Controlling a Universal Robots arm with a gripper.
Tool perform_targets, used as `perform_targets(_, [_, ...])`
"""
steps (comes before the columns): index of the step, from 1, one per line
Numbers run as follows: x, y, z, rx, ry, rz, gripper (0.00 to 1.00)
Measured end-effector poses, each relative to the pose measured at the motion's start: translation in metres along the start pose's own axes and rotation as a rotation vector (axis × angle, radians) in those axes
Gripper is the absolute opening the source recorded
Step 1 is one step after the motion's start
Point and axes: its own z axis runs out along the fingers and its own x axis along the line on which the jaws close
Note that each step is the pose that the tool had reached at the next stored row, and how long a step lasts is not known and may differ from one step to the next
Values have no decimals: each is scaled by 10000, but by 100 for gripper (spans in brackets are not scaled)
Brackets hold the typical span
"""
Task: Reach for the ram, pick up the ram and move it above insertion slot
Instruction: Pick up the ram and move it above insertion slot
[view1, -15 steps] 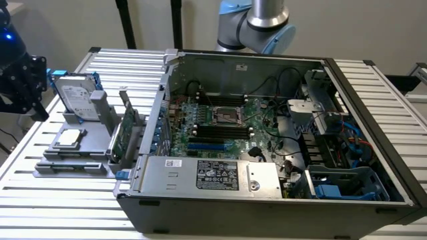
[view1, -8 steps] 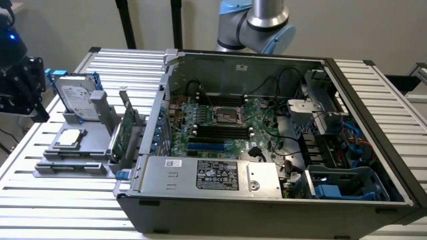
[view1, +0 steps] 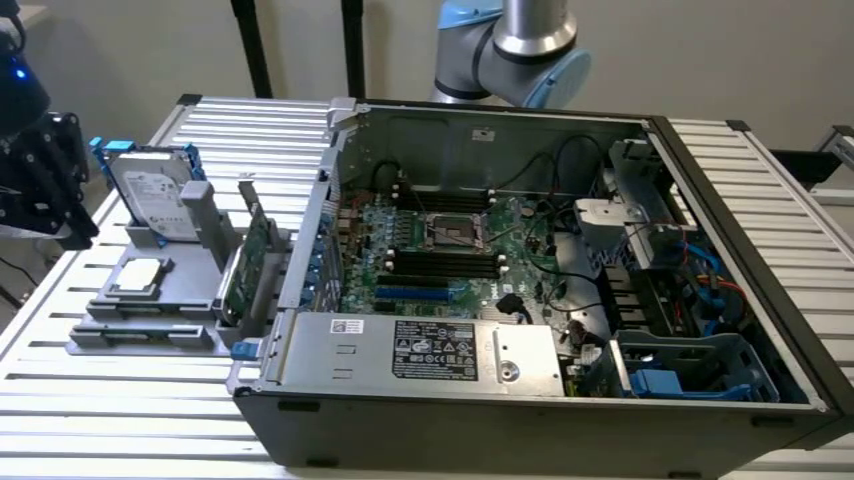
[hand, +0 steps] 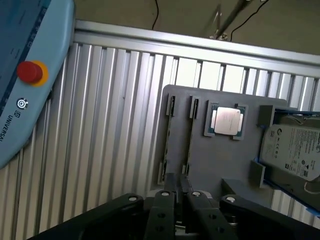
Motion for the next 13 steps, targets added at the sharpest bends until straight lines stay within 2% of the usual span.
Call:
perform_targets(1, [0, 2, 11, 16, -1, 11, 24])
perform_targets(2, [0, 3, 29, 20, -1, 35, 24])
perform_targets(4, [0, 5, 65, 20, -1, 135, 36])
perform_targets(13, [0, 4, 229, 24, -11, 1224, 36])
